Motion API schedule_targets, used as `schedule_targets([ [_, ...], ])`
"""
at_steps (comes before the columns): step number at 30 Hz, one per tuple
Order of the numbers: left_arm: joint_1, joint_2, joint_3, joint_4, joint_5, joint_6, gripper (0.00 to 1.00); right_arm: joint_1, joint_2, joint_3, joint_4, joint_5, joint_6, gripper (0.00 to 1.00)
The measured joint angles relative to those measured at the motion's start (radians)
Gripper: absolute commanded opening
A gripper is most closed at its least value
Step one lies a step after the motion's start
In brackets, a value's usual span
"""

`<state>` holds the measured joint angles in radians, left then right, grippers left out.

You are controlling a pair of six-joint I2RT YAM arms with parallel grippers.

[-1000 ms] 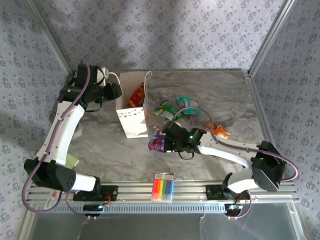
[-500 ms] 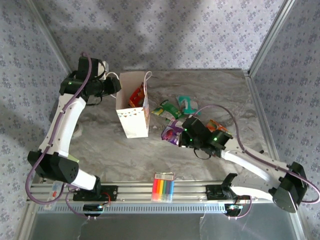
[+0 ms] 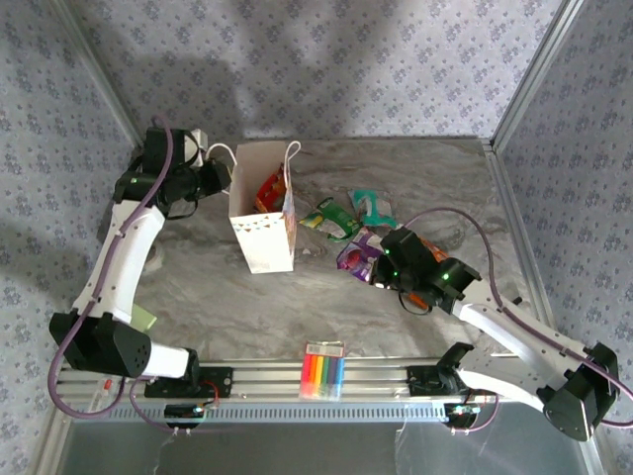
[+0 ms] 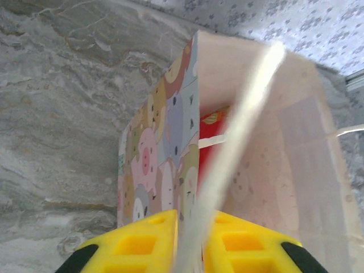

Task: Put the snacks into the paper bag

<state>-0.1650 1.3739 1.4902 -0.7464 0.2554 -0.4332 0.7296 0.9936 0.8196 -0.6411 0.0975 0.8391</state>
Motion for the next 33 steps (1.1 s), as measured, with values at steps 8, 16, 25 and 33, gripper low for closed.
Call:
schedule_targets([
  [8,0.002,-0.013,-0.037,0.041,0.023,0.003,0.0,-0.025,0.0,0.0,0.0,-0.008,-0.002,0.0],
  [16,0.013,-0.013,-0.037,0.039,0.055,0.001,0.0,-0.035,0.0,0.006,-0.025,-0.015,-0.027,0.0],
  [25,0.022,-0.046,-0.112,0.048,0.045,-0.029,0.0,-0.036,0.011,0.105,-0.054,-0.017,-0.079,0.0],
  [33,0.032,-0.074,-0.12,0.072,0.043,-0.045,0.0,-0.015,0.053,0.245,-0.091,-0.005,-0.134,0.0],
])
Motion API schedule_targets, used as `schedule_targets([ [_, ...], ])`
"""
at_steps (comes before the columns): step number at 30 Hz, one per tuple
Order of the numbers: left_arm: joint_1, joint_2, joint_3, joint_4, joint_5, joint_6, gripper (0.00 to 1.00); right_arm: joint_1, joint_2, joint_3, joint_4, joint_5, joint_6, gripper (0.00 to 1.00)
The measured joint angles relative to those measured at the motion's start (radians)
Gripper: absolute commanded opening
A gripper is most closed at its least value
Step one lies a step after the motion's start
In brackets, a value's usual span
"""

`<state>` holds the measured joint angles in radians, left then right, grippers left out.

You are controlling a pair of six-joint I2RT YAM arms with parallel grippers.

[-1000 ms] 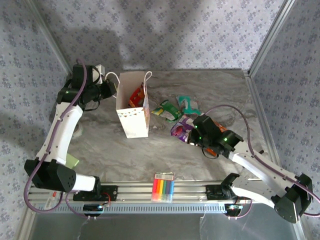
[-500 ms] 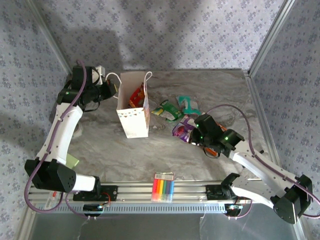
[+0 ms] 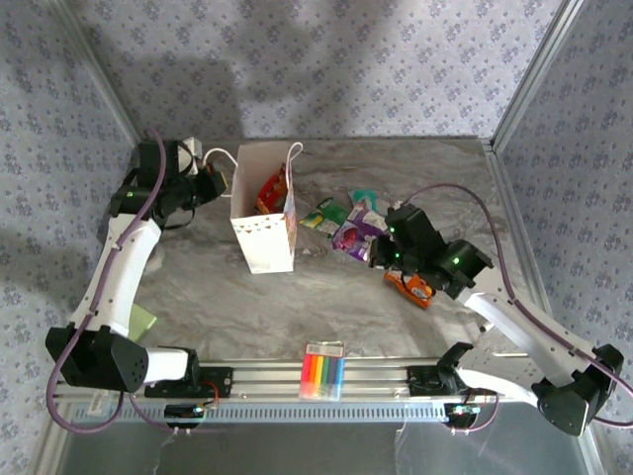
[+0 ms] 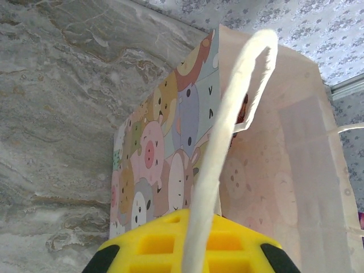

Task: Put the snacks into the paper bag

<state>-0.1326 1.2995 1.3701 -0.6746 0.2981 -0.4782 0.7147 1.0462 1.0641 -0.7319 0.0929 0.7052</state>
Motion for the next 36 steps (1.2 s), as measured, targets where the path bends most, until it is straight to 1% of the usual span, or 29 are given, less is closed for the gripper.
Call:
schedule_targets([
  [5,0.007,-0.001,-0.009,0.006,0.0,-0.01,0.0,0.032,0.031,0.101,-0.018,0.009,-0.041,0.0],
  [10,0.01,-0.001,-0.019,0.014,0.002,-0.014,0.0,0.097,0.077,0.24,-0.028,0.033,-0.099,0.0],
  [16,0.015,-0.001,-0.019,0.021,0.002,-0.014,0.0,0.175,0.127,0.367,-0.048,0.082,-0.158,0.0],
  [21,0.021,-0.001,-0.019,0.022,0.005,-0.014,0.0,0.206,0.175,0.455,-0.067,0.104,-0.208,0.0],
  [28,0.026,-0.003,-0.031,0.023,0.006,-0.014,0.0,0.249,0.291,0.67,-0.08,0.106,-0.3,0.0],
  [36,0.028,-0.008,-0.034,0.025,0.005,-0.03,0.0,0.264,0.415,0.835,-0.092,0.102,-0.379,0.0],
])
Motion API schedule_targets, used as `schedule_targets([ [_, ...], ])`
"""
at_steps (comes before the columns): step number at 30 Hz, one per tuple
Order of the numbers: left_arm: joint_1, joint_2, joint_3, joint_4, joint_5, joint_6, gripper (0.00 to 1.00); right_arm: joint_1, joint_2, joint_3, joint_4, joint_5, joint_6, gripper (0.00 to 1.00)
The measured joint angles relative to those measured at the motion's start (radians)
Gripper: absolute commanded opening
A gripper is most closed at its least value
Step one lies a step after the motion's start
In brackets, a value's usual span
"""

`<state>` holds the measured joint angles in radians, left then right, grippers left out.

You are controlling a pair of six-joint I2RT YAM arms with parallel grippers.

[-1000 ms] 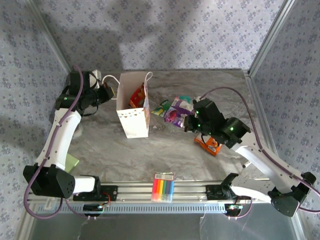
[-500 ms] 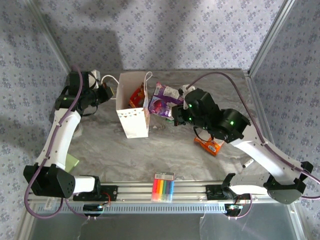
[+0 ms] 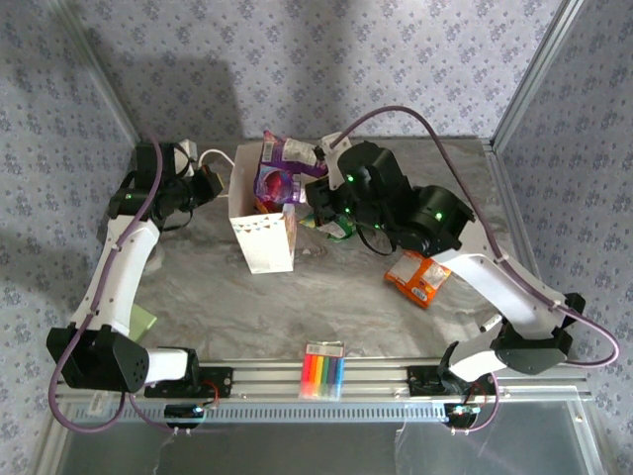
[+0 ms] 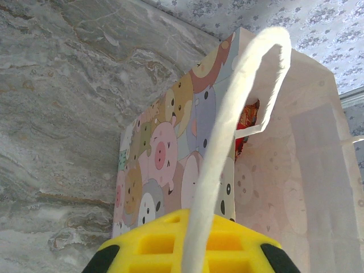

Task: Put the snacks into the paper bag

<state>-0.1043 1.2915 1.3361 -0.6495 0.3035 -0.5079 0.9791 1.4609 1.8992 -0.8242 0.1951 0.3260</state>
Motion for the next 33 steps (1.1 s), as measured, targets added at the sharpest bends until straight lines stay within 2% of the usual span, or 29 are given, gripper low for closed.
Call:
schedule_targets([
  [11,0.0,-0.024,-0.015,0.011,0.008,-0.029,0.0,-0.006,0.142,0.138,-0.015,-0.031,-0.055,0.0],
  [33,0.0,-0.024,-0.016,0.015,0.026,-0.044,0.0,-0.135,0.417,0.376,0.013,-0.306,0.011,0.0],
])
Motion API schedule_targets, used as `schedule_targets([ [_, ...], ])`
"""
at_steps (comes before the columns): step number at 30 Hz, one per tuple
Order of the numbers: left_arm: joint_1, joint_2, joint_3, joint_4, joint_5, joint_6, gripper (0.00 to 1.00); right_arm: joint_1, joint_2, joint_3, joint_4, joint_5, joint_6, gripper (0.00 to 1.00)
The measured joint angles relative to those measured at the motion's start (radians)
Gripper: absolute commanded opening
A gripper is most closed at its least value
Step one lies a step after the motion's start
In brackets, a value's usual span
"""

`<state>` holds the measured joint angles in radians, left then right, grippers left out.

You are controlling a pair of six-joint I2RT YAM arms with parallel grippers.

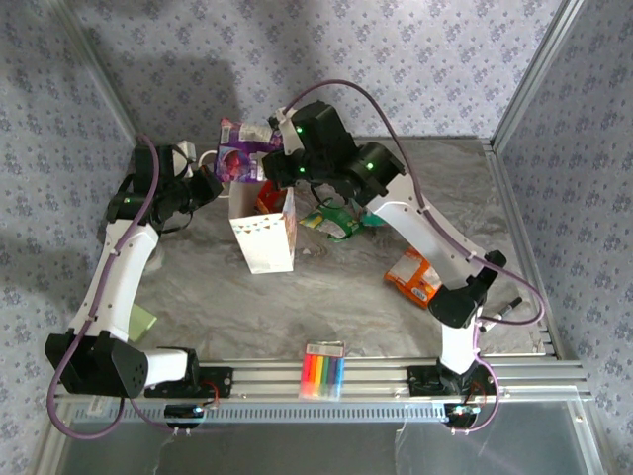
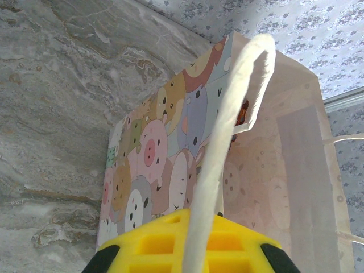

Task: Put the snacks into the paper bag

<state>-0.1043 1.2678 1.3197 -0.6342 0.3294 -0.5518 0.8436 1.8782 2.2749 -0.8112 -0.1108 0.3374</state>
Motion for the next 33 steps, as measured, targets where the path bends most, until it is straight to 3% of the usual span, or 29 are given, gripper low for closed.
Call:
schedule_targets([
  [15,0.0,0.0,0.0,0.0,0.001,0.0,0.0,-0.053,0.089,0.023,-0.027,-0.087,0.04,0.0],
  [33,0.0,0.0,0.0,0.002,0.004,0.0,0.0,-0.064,0.091,-0.034,-0.072,-0.061,0.04,0.0],
])
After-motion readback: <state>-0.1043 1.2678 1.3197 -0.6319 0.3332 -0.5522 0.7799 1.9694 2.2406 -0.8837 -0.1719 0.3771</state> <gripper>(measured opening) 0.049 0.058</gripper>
